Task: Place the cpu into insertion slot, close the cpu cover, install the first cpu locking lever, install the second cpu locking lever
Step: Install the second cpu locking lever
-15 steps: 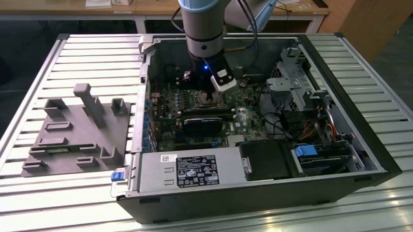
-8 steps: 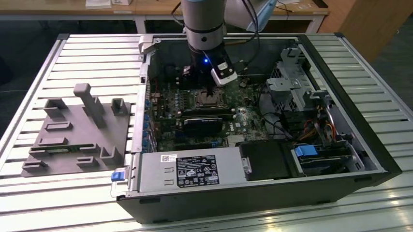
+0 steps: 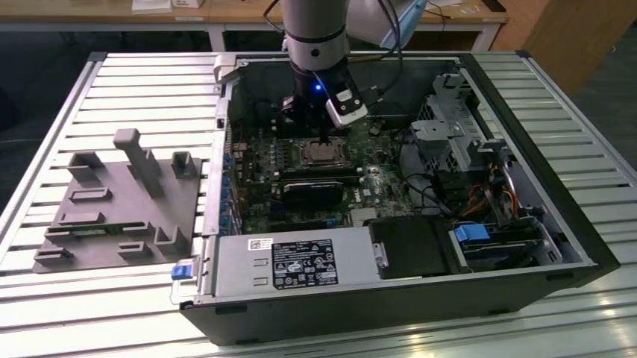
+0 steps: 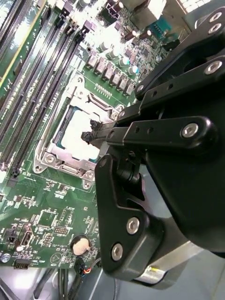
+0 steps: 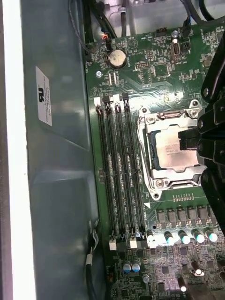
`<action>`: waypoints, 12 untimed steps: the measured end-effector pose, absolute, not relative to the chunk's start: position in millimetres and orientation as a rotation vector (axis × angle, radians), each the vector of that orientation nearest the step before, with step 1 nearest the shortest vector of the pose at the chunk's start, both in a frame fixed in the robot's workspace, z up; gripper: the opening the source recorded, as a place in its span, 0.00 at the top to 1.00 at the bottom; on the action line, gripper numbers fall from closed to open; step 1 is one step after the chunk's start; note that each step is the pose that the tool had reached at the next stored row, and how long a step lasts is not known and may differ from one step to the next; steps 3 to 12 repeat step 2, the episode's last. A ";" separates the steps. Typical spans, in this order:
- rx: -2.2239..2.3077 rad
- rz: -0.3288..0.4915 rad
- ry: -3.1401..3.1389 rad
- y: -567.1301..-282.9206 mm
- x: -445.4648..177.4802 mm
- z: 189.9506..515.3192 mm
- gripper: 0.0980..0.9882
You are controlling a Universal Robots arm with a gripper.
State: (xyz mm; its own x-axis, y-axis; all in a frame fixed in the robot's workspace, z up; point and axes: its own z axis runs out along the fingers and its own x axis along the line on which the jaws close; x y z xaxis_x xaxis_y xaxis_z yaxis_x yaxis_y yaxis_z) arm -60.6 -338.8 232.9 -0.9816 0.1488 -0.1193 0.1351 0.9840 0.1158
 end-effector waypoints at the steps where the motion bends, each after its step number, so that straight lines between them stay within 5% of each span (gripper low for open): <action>1: 0.216 0.162 3.002 -338.8 -60.6 232.9 0.99; 12: 0.216 0.162 3.002 -338.8 -60.6 232.9 0.99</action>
